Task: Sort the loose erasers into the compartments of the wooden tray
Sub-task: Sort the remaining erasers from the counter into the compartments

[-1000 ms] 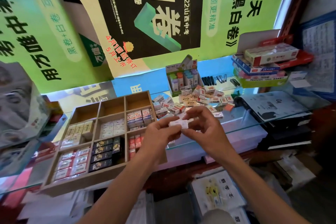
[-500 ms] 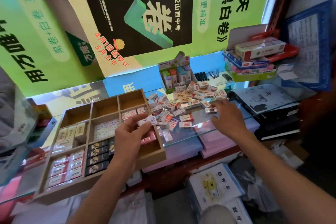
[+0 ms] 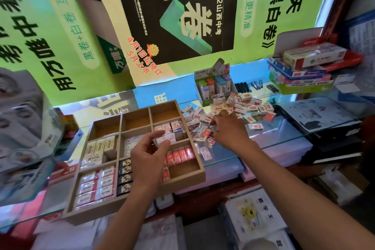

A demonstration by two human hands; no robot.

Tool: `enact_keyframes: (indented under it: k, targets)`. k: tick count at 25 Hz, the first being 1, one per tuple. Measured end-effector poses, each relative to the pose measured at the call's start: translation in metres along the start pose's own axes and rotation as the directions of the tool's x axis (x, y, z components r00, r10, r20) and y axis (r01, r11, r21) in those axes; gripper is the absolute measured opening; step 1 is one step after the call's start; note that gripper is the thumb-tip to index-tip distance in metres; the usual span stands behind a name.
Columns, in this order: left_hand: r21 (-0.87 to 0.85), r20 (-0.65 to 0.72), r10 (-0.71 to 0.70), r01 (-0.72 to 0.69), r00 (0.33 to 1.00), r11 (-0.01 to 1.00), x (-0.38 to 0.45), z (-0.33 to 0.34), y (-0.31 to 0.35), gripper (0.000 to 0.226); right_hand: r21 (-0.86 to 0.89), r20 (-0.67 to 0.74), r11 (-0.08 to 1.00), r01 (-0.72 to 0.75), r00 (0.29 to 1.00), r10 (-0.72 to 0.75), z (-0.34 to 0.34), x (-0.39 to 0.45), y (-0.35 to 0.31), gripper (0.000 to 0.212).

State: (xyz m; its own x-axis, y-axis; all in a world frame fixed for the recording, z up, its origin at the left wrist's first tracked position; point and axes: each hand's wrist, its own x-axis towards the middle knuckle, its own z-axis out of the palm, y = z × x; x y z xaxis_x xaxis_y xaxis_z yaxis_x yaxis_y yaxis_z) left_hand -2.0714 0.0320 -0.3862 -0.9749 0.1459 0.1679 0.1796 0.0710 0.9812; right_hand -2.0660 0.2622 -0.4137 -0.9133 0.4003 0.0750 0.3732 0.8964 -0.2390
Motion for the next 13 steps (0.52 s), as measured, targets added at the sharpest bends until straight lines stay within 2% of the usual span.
enact_keyframes:
  k: [6,9,11,12,13]
  targets:
    - [-0.010,0.016,-0.016,0.017,1.000,1.000,0.000,-0.001,-0.007,0.022,-0.115,0.115,0.993,-0.003,0.993,0.016,0.003,0.006,0.006,0.039]
    - [-0.058,-0.016,-0.053,0.052,0.998,0.997,0.001,-0.002,-0.004,0.021,-0.096,0.051,0.995,-0.027,0.998,0.032,0.004,0.012,0.016,0.021]
    - [-0.088,-0.021,-0.071,0.069,0.997,0.994,0.002,-0.002,-0.002,0.022,0.048,-0.056,0.997,-0.063,0.996,0.065,-0.002,0.010,0.020,0.012]
    - [-0.095,-0.016,-0.075,0.074,0.997,0.993,0.002,-0.002,-0.002,0.022,0.231,-0.088,0.970,-0.073,0.992,0.095,-0.007,0.006,0.018,0.013]
    - [-0.104,-0.010,-0.079,0.078,0.997,0.991,0.002,-0.002,-0.003,0.022,0.481,-0.091,0.873,-0.081,0.986,0.142,-0.014,-0.001,0.010,0.016]
